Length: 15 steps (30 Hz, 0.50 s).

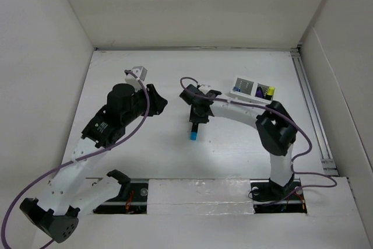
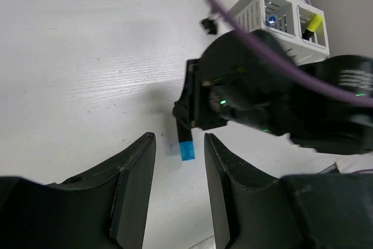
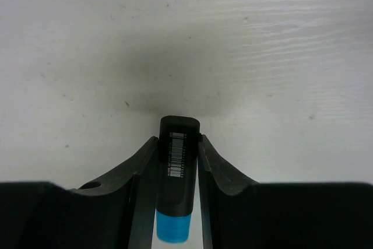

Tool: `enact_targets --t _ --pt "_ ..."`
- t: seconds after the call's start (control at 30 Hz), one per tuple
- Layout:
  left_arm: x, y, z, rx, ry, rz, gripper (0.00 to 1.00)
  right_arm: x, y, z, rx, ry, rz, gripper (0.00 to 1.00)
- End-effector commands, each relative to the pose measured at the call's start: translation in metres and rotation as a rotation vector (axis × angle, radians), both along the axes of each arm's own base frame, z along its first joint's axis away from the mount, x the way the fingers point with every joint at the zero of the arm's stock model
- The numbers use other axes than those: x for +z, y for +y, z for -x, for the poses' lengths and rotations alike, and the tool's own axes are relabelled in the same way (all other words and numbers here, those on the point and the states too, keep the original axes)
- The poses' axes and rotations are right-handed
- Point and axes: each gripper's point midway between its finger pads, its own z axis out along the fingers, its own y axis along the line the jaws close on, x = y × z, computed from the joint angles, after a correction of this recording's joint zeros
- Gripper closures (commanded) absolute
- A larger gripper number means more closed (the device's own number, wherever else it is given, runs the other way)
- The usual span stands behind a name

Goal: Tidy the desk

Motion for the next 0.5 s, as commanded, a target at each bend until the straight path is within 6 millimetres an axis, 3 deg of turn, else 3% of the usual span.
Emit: enact_targets --t 0.0,0.07,0.1,0.17,0.2,0.23,0.27,0.3,0.33,0.4,0.43,0.47 --pt "0.027 -0.002 -0.011 0.022 -0.064 0.043 0.65 0.085 -0.015 -0.032 -0.04 -0.177 -0.14 0.94" --pt "0.027 -0.005 -0.013 0.022 -0.055 0.053 0.65 0.112 -0.041 -0.046 -0.07 -0.228 -0.166 0.95" --pt "0.028 -0.008 -0.014 0.016 -0.051 0.065 0.65 0.141 -0.053 -0.049 -0.08 -0.278 -0.211 0.95" --pt "0.029 -0.009 -0.014 0.014 -0.049 0.071 0.65 0.165 -0.078 -0.056 -0.103 -0.321 -0.233 0.95" --pt "0.031 -0.009 -0.014 0.017 -0.049 0.077 0.65 0.174 -0.104 -0.064 -0.146 -0.334 -0.245 0.95" --pt "0.03 -0.009 -0.015 0.023 -0.044 0.077 0.65 0.198 -0.119 -0.066 -0.156 -0.394 -0.274 0.95" --pt "0.031 -0.008 -0.015 0.03 -0.048 0.08 0.65 0.207 -0.135 -0.069 -0.181 -0.424 -0.278 0.95" --pt "0.03 -0.008 -0.016 0.034 -0.043 0.081 0.65 0.209 -0.167 -0.077 -0.25 -0.446 -0.257 0.95" --pt "0.029 -0.008 -0.017 0.039 -0.039 0.082 0.65 0.22 -0.186 -0.078 -0.282 -0.484 -0.247 0.95" --pt "0.031 -0.011 -0.018 0.033 -0.037 0.091 0.65 0.219 -0.226 -0.084 -0.376 -0.499 -0.194 0.95" --pt "0.03 -0.013 -0.02 0.026 -0.027 0.09 0.65 0.211 -0.273 -0.088 -0.494 -0.495 -0.128 0.95" --pt "0.03 -0.014 -0.02 0.023 -0.026 0.091 0.65 0.211 -0.273 -0.088 -0.495 -0.495 -0.127 0.95"
